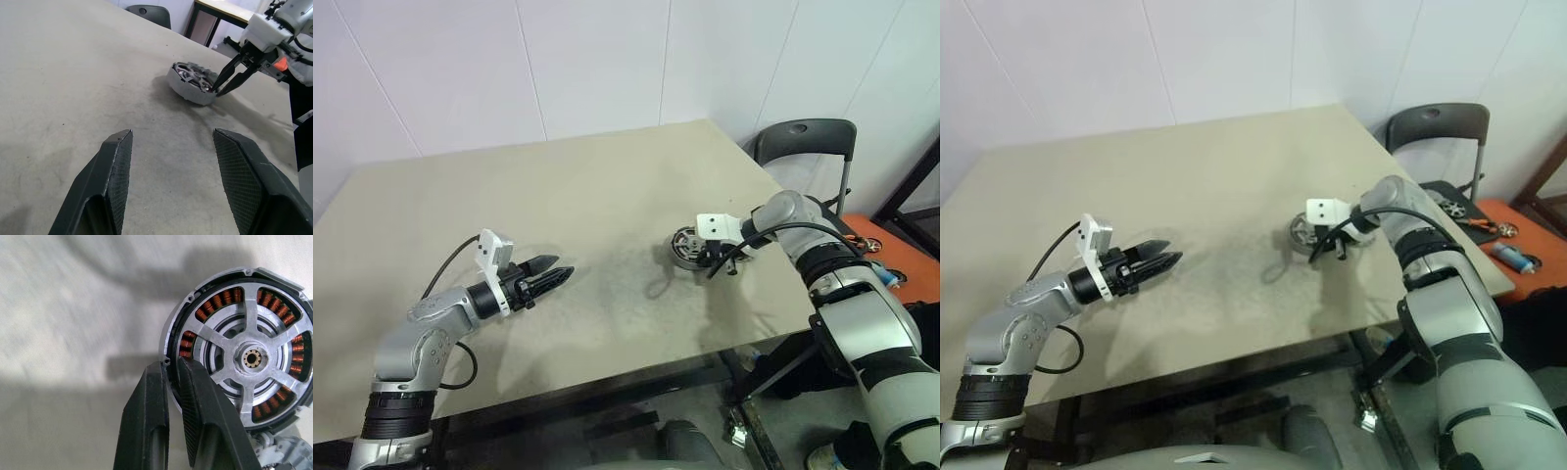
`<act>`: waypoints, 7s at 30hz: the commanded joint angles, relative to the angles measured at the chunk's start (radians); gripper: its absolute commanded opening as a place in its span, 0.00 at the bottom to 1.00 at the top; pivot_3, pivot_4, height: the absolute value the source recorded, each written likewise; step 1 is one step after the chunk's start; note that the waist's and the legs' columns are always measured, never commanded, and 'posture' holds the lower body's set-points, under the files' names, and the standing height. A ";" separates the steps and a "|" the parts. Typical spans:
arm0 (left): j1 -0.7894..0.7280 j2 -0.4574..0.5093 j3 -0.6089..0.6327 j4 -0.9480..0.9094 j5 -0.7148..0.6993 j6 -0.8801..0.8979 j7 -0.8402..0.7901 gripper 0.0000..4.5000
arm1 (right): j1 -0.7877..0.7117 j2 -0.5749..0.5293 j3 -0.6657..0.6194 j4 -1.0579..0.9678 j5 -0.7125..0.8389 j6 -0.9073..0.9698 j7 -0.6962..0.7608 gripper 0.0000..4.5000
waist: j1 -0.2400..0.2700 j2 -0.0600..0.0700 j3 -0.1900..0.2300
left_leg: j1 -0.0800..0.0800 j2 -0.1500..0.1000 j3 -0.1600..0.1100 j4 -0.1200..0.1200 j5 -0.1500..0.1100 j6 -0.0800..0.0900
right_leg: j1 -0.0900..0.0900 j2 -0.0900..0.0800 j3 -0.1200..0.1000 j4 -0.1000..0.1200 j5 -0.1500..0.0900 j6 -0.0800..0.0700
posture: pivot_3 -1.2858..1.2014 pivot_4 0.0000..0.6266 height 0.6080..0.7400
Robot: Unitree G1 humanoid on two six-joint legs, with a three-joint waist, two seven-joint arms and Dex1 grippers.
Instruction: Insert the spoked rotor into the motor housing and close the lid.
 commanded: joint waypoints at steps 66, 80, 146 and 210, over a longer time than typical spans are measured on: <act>-0.019 -0.037 0.042 -0.021 -0.086 0.039 0.049 0.62 | 0.349 0.224 -0.740 -1.064 0.602 1.509 -0.418 0.43 | 0.050 -0.001 -0.001 | 0.000 0.000 -0.002 0.000 0.000 0.000 | 0.002 0.000 -0.003 -0.001 0.000 0.000 | 0.52 0.00 1.00; -0.194 -0.007 -0.047 0.126 -0.057 0.072 -0.058 0.62 | 0.779 0.442 -0.919 -1.503 0.663 1.545 -0.777 0.43 | 0.049 0.002 0.000 | 0.004 0.000 0.001 0.001 0.000 0.000 | 0.005 0.001 0.000 -0.001 -0.003 0.004 | 0.52 0.00 1.00; -0.157 -0.010 -0.054 0.137 -0.008 0.012 -0.056 0.62 | 0.860 0.220 -0.515 -0.926 0.534 0.718 -1.155 0.01 | 0.059 -0.002 -0.001 | 0.002 0.000 0.000 0.001 -0.001 0.001 | 0.010 0.001 0.000 -0.010 -0.004 0.006 | 0.52 0.00 1.00; -0.097 -0.069 -0.021 0.101 0.014 -0.027 -0.013 0.62 | 0.109 -0.097 0.223 -0.563 0.096 -0.195 -0.123 0.49 | 0.034 0.000 0.002 | -0.001 0.000 -0.001 -0.001 -0.002 0.002 | 0.006 0.000 -0.001 -0.014 0.000 0.004 | 0.52 0.00 1.00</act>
